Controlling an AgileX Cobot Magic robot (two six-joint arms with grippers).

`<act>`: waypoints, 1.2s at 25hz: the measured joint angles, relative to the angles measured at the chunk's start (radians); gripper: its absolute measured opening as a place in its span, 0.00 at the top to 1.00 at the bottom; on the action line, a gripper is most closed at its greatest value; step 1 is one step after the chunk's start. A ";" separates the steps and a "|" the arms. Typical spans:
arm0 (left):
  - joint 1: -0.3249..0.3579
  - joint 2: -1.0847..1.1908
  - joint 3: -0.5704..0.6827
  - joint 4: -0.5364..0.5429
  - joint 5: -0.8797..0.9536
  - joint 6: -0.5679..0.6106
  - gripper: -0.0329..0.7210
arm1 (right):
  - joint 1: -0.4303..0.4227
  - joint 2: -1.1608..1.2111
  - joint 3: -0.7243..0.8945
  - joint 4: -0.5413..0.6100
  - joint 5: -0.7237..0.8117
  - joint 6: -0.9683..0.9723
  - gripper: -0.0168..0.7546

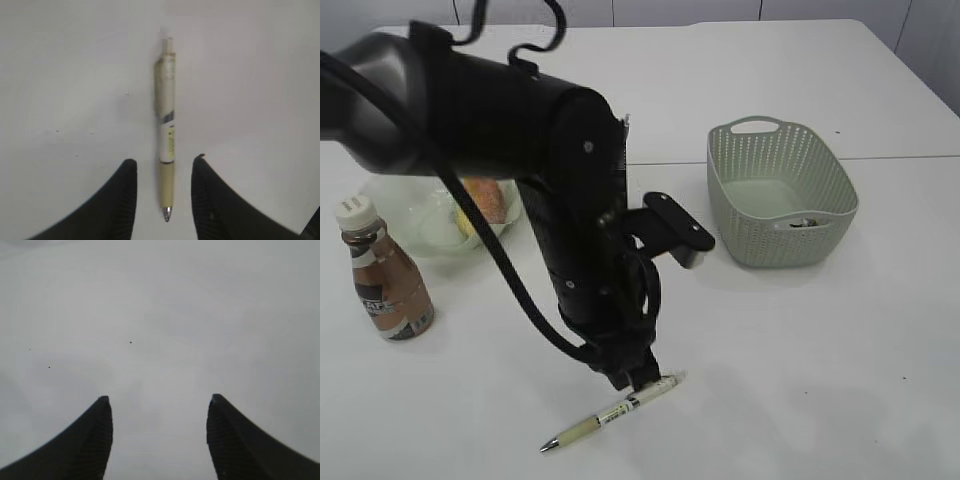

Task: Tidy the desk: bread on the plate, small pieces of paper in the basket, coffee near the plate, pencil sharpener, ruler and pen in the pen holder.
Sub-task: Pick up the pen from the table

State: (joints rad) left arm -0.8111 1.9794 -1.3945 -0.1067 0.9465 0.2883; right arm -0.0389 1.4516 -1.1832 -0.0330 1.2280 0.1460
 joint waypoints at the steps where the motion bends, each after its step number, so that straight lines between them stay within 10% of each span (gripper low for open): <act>1: -0.013 0.013 0.000 0.000 0.000 0.000 0.59 | 0.000 0.000 0.000 0.000 0.000 0.000 0.41; 30: -0.039 0.184 -0.005 0.045 -0.082 -0.002 0.61 | 0.000 0.000 0.000 0.000 0.000 0.000 0.41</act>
State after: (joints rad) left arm -0.8497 2.1633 -1.3994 -0.0618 0.8649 0.2865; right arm -0.0389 1.4516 -1.1832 -0.0330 1.2280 0.1460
